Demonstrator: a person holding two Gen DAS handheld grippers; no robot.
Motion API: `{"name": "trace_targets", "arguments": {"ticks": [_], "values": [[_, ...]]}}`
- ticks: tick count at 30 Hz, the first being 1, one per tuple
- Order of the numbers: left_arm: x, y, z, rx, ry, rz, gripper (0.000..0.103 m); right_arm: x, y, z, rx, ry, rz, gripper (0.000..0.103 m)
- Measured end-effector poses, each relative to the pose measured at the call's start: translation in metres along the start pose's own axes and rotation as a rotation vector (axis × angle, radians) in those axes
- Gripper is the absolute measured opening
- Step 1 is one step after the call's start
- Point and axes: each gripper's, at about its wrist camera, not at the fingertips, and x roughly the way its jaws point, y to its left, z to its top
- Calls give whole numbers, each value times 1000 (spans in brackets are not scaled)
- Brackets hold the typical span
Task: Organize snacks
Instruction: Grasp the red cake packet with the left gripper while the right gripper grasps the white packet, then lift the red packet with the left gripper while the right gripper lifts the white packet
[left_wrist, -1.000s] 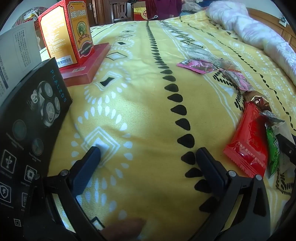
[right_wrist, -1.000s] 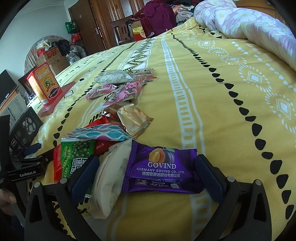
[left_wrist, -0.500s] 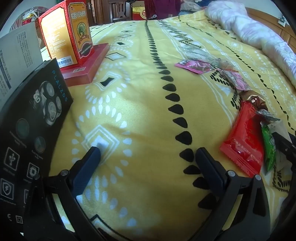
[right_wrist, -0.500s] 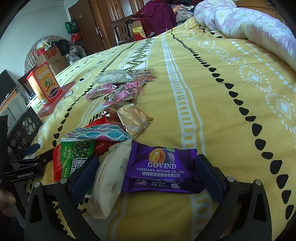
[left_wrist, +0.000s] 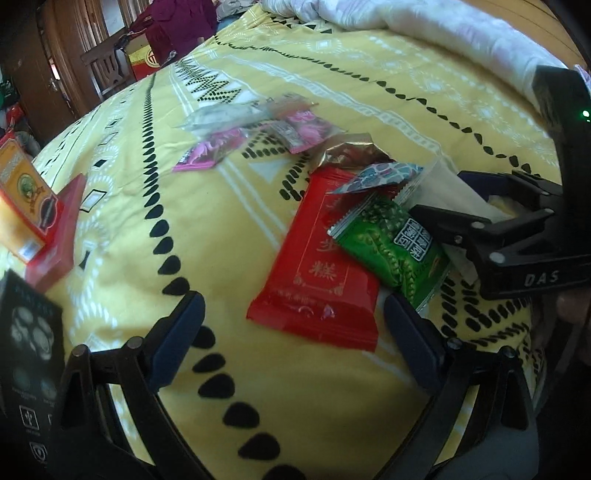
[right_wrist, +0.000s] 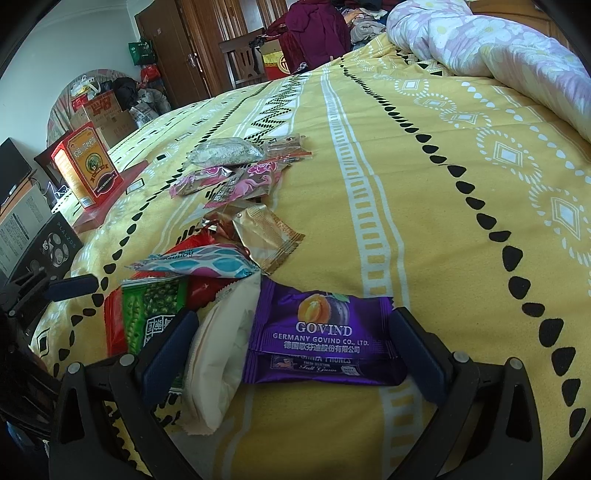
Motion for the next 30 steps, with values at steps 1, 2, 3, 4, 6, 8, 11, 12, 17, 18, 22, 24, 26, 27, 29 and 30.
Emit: {"name": "trace_targets", "arguments": {"ticks": [1,2,3,4,6,8,11,12,17,18,22,24,26,27,29,30], "values": [[2,3,2,-10,5,-10,98,1,2,2,1,0,-1,103],[5,6,5,-19,7,-17,98,0,1,2,2,0,-3,103],[7,8,7,-27,7,-20,98,1,1,2,6,1,-3,103],[9,8,9,-32,8,-21,98,0,-1,0,9,1,-3,103],[13,9,10,-45,10,-23,98,1,0,1,15,1,-3,103],[13,8,9,-48,7,-28,95,0,-2,1,19,-1,1,103],[10,9,8,-52,-5,-79,68,-1,-1,1,15,2,0,103],[7,9,7,-59,-6,-73,67,-1,0,1,12,3,-2,103],[-19,14,-11,-79,-35,-49,61,0,0,1,11,4,-2,103],[-25,18,-18,-97,-39,-44,61,0,0,1,11,5,-2,103],[-48,42,-60,-221,-36,-21,61,0,0,1,11,5,-3,103],[-57,51,-76,-271,-55,-12,66,0,0,1,10,7,-5,103],[-63,53,-81,-288,-64,3,73,1,0,2,9,8,-6,103],[-65,54,-79,-290,-72,6,76,1,0,2,9,8,-6,103],[-70,52,-70,-283,-103,5,81,1,0,2,9,8,-5,103],[-70,52,-64,-278,-117,5,84,1,0,2,9,7,-5,103]]}}
